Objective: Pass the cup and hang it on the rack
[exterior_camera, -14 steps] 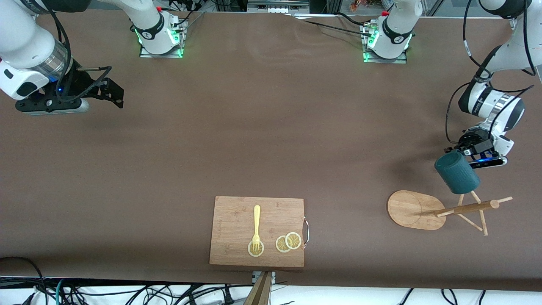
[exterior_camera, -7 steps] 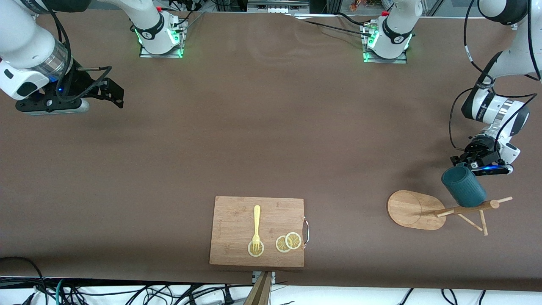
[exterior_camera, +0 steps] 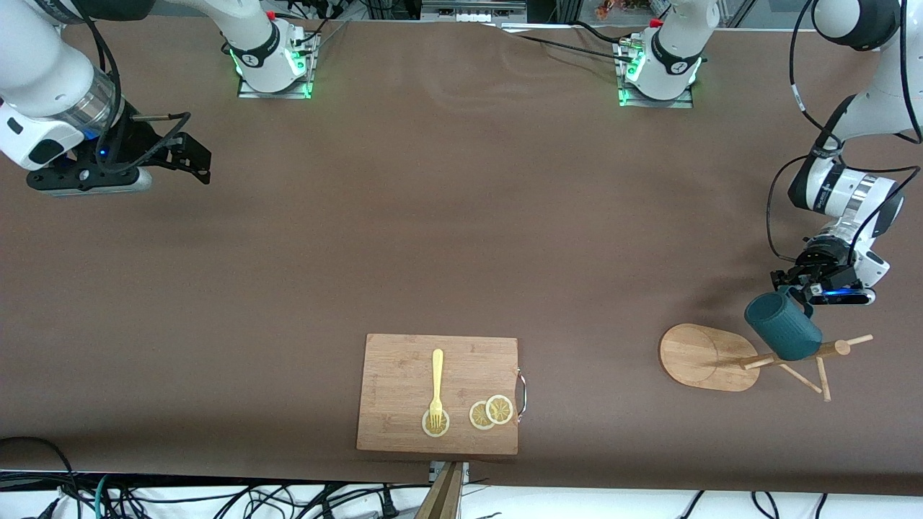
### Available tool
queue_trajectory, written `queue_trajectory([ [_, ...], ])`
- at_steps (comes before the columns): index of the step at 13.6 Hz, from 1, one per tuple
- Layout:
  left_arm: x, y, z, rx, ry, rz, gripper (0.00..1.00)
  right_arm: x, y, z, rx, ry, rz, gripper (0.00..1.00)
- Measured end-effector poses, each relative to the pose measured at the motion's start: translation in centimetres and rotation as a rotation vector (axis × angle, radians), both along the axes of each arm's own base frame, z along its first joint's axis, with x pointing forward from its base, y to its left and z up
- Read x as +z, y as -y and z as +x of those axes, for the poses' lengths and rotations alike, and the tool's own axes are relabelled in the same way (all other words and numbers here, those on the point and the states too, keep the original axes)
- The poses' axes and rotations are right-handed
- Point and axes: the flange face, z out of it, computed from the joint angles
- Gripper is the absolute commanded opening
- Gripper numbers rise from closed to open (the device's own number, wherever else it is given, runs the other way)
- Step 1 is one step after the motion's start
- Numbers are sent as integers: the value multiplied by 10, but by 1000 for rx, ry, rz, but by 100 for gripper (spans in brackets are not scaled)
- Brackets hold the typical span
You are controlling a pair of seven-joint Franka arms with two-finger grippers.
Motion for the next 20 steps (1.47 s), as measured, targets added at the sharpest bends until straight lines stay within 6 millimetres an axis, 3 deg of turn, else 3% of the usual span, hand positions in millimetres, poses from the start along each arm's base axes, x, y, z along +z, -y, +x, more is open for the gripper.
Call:
queue_trajectory([
  [7, 1, -5, -20, -169, -23, 98, 100, 1, 0, 0, 1, 3, 1, 100],
  [12, 18, 1, -58, -459, -11, 98, 100, 2, 0, 0, 2, 4, 1, 100],
  [17, 95, 15, -85, -832, -8, 273, 100, 3, -1, 0, 3, 5, 1, 100],
  [20, 150, 25, -82, -974, 3, 458, 100, 3, -5, -1, 9, 5, 2, 100],
])
